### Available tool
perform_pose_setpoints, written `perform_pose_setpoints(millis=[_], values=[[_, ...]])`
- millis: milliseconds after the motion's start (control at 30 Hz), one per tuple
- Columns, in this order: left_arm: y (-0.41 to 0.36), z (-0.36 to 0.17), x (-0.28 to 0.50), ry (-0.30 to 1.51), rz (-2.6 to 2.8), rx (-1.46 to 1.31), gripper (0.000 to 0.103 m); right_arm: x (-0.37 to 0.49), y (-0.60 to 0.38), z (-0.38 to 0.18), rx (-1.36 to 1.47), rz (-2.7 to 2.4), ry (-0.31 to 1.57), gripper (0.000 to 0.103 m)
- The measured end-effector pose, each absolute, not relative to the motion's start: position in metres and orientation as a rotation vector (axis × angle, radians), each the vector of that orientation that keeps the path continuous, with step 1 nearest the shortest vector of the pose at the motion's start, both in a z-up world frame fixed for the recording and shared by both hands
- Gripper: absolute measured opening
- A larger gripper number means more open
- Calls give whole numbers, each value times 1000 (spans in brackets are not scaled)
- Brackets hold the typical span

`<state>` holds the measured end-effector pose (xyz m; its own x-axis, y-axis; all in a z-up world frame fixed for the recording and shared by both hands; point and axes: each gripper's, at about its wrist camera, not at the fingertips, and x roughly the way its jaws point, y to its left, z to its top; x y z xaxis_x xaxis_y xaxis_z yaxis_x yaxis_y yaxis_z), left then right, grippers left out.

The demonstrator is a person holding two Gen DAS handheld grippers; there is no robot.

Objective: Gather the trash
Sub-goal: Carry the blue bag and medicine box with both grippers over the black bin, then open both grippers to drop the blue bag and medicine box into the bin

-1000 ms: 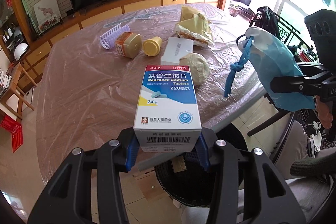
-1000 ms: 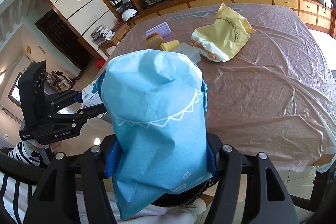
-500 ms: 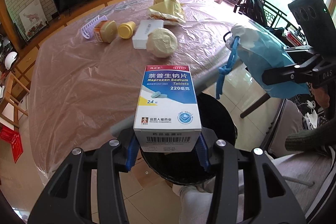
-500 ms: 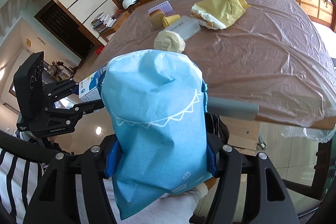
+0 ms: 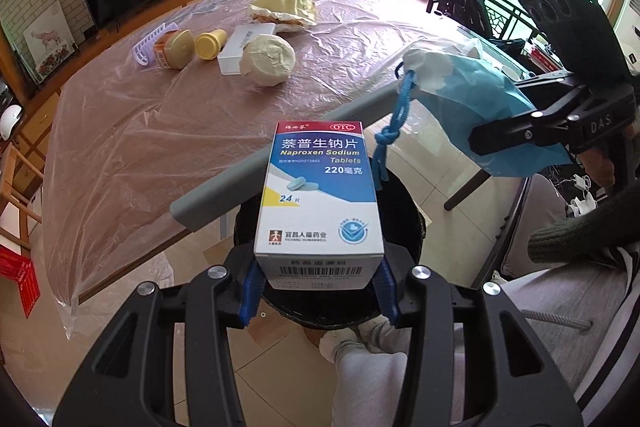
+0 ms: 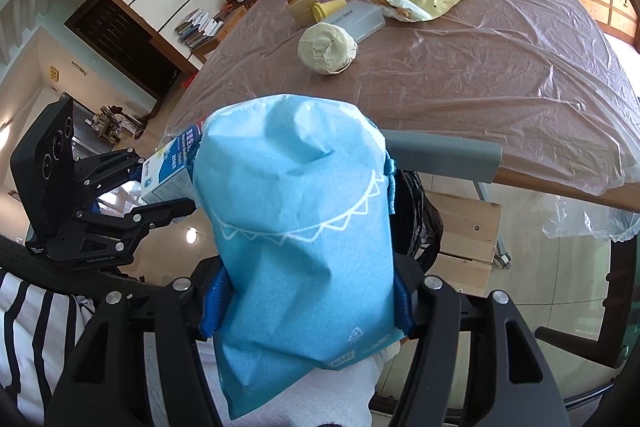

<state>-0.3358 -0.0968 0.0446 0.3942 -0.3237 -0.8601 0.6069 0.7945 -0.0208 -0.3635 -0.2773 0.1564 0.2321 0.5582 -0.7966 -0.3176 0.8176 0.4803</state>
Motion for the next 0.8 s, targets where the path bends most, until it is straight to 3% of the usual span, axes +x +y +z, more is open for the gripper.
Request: perform_pose_setpoints(millis=[800], values=[[-100,-25,-319,1160,-486,319,47,-364,-237,100,109,578,1326,62]])
